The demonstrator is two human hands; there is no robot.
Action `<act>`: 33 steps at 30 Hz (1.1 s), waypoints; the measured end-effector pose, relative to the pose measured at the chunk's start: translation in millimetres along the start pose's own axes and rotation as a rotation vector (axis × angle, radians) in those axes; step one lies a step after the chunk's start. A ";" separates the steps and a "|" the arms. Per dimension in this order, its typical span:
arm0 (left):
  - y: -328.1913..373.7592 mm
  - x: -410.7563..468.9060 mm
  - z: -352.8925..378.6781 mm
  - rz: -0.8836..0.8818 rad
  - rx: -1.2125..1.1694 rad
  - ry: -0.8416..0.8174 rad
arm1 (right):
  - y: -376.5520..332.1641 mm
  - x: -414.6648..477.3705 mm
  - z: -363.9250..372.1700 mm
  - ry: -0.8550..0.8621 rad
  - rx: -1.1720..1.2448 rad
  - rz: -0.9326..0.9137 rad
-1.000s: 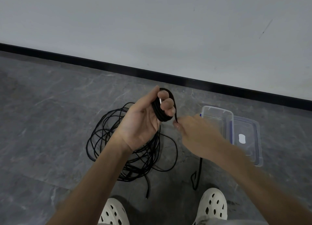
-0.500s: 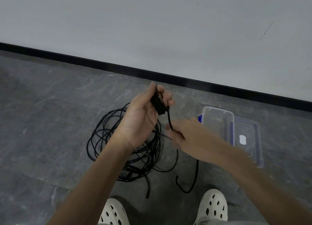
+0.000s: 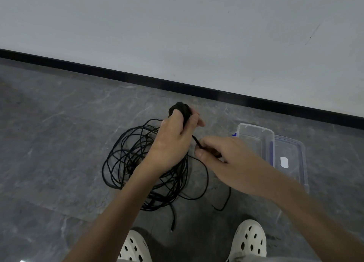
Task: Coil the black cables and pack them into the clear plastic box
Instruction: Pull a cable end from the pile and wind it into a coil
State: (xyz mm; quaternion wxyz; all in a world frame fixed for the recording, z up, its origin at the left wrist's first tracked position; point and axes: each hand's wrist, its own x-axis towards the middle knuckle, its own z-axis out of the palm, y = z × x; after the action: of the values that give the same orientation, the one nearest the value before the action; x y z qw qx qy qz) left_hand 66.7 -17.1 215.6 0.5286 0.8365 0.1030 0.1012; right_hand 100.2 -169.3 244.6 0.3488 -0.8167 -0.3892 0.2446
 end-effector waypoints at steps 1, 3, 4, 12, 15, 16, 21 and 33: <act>0.5 -0.2 0.8 -0.016 0.033 -0.020 | -1.1 -0.3 -0.2 0.007 0.005 -0.006; 0.7 -0.1 2.1 -0.084 0.075 -0.078 | -2.0 -0.1 -0.8 0.015 0.007 -0.014; 0.9 0.0 2.1 -0.126 0.091 -0.114 | -1.6 0.1 -1.0 0.016 0.015 -0.016; -1.4 2.2 -10.6 -0.184 0.008 -0.315 | 2.9 2.6 -1.0 0.088 -0.028 -0.079; 10.2 -1.0 -14.8 -0.243 -0.002 -0.449 | 2.7 3.4 -2.3 0.163 -0.019 -0.103; 11.7 -1.9 -15.1 -0.287 -0.021 -0.496 | 2.3 3.5 -3.4 0.176 -0.005 -0.102; 14.6 -4.0 -13.5 -0.344 -0.148 -0.670 | 7.9 6.4 -9.1 0.285 0.025 -0.109; 18.5 -8.7 -17.4 -0.226 -0.494 -0.810 | 20.8 15.2 -21.9 0.330 0.237 -0.011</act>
State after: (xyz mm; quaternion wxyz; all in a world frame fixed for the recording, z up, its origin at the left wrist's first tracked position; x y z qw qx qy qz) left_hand 54.7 -12.3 239.1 0.7166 0.6417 -0.0478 -0.2690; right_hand 133.4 -174.8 240.7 0.5029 -0.7969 -0.2995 0.1495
